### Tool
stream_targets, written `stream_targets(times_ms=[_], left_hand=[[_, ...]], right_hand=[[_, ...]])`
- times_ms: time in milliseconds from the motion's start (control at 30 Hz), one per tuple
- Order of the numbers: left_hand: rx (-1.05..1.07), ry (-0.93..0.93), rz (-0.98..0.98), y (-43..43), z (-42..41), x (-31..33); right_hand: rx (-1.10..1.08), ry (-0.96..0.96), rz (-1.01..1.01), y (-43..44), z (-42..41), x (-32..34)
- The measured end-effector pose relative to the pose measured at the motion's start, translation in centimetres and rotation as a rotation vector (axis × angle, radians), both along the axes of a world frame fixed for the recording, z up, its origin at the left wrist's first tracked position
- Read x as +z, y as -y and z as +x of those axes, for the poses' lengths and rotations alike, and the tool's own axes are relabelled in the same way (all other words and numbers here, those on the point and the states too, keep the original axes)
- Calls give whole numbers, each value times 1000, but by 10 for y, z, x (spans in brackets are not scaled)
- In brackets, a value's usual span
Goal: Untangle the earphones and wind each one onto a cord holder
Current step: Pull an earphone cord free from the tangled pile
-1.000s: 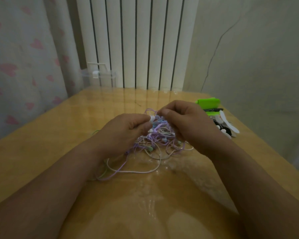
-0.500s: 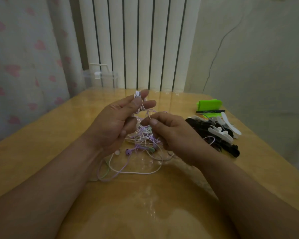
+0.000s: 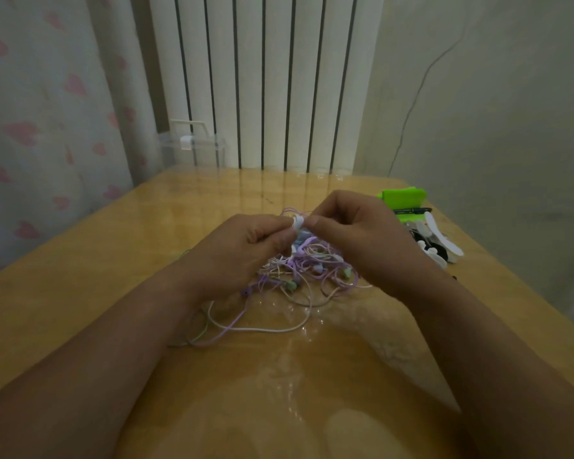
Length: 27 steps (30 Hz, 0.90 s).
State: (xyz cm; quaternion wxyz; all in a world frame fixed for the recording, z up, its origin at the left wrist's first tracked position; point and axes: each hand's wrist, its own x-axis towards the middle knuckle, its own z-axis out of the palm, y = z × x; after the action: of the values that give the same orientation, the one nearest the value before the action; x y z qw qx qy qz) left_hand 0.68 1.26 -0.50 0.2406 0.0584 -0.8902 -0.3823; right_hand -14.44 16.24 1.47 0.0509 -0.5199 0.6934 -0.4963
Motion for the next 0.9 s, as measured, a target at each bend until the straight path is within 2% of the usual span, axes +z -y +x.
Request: stream_targets(times_ms=[133, 267, 400, 533, 667, 767, 900], left_hand=[[-227, 125, 194, -3, 3, 3], [-418, 37, 575, -4, 1, 2], [-370, -82, 752, -3, -2, -1], [-240, -215, 826, 2, -8, -3], [-55, -273, 737, 6, -12, -6], [57, -283, 534, 2, -13, -8], [193, -260, 259, 0, -15, -11]], right_hand=[[141, 287, -110, -5, -8, 5], [269, 454, -87, -2, -11, 0], [285, 552, -30, 9, -1, -14], [254, 466, 38, 15, 11, -20], [204, 408, 105, 17, 20, -22], [168, 382, 121, 17, 24, -21], [90, 466, 50, 19, 28, -22]])
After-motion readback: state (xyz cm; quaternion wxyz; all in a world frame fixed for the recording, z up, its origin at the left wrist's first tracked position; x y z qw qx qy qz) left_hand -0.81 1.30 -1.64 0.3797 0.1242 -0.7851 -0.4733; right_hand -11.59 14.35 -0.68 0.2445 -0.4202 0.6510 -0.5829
